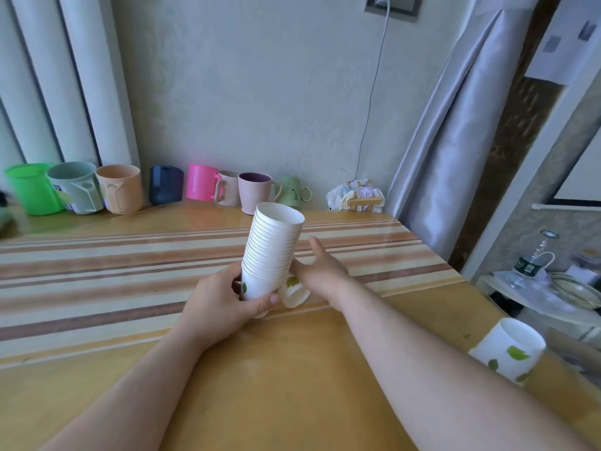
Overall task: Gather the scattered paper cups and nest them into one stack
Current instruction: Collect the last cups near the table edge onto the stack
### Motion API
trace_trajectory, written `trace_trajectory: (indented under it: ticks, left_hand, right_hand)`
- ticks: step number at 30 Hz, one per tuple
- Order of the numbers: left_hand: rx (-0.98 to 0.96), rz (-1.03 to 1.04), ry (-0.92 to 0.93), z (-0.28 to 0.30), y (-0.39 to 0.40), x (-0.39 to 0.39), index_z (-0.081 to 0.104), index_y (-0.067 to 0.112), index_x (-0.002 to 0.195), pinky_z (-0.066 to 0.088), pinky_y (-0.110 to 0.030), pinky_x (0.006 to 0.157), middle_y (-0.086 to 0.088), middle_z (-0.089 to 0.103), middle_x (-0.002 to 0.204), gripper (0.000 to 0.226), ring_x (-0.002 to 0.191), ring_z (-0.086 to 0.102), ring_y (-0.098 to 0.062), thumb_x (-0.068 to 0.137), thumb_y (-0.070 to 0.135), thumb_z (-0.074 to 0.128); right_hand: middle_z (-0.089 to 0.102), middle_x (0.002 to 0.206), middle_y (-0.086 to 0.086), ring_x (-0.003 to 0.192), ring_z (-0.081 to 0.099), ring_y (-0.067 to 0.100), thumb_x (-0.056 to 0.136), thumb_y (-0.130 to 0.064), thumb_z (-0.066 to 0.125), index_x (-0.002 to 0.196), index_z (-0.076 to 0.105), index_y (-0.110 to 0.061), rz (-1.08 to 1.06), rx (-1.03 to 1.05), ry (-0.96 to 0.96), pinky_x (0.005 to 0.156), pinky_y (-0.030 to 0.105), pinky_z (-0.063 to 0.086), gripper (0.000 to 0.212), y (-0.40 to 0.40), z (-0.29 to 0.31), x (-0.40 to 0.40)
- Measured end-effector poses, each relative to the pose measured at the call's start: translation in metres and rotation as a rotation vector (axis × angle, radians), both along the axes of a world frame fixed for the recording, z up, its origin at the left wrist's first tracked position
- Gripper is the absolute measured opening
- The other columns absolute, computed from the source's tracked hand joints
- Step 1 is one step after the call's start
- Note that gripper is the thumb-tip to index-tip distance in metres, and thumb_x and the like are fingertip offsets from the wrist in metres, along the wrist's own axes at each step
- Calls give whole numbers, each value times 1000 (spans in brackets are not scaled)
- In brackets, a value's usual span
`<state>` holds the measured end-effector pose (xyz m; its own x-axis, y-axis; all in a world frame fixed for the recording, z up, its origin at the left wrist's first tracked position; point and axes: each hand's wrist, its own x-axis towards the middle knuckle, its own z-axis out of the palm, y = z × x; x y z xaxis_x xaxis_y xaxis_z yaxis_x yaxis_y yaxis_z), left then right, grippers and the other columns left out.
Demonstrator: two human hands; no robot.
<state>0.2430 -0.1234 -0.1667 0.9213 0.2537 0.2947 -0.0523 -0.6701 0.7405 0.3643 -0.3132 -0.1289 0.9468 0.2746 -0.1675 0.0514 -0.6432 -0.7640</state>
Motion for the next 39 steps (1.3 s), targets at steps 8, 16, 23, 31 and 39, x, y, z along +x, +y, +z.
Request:
trace_trajectory:
  ticks: [8,16,23,31,39]
  left_hand:
    - [-35,-13,45,1,1,2,60,49,110,49,-20,76,28,73,100,60,100,64,9,61,78,78]
    - [-55,-44,11,1,-2,2,61,52,112,52,-27,76,35,69,105,60,95,64,7,63,79,81]
    - [-83,-38,17,1,1,-1,66,53,112,53,-30,77,31,71,102,59,94,64,6,62,80,82]
    - [-46,-115,-22,3,-2,0,61,70,115,49,-23,77,38,70,109,59,100,64,9,62,75,85]
    - [12,-125,-27,5,-3,-1,56,79,116,51,-23,83,43,67,115,60,105,62,12,63,76,83]
  right_hand:
    - [80,109,-4,84,77,4,70,-34,86,130,68,-47,213,228,51,62,20,61,65,-6,-9,12]
    - [68,119,-24,96,69,1,60,-38,80,135,50,-62,-199,360,-260,73,25,55,85,-75,-36,-1]
    - [71,118,-12,116,74,23,76,-16,82,118,58,-44,-288,696,-167,92,49,64,56,-67,1,-9]
    - [84,109,3,102,83,26,83,-19,80,116,75,-25,-116,1329,7,86,45,68,34,-57,66,-30]
    - [76,135,1,118,74,18,93,-11,85,148,60,-24,-65,910,-54,105,50,58,62,-42,51,-55]
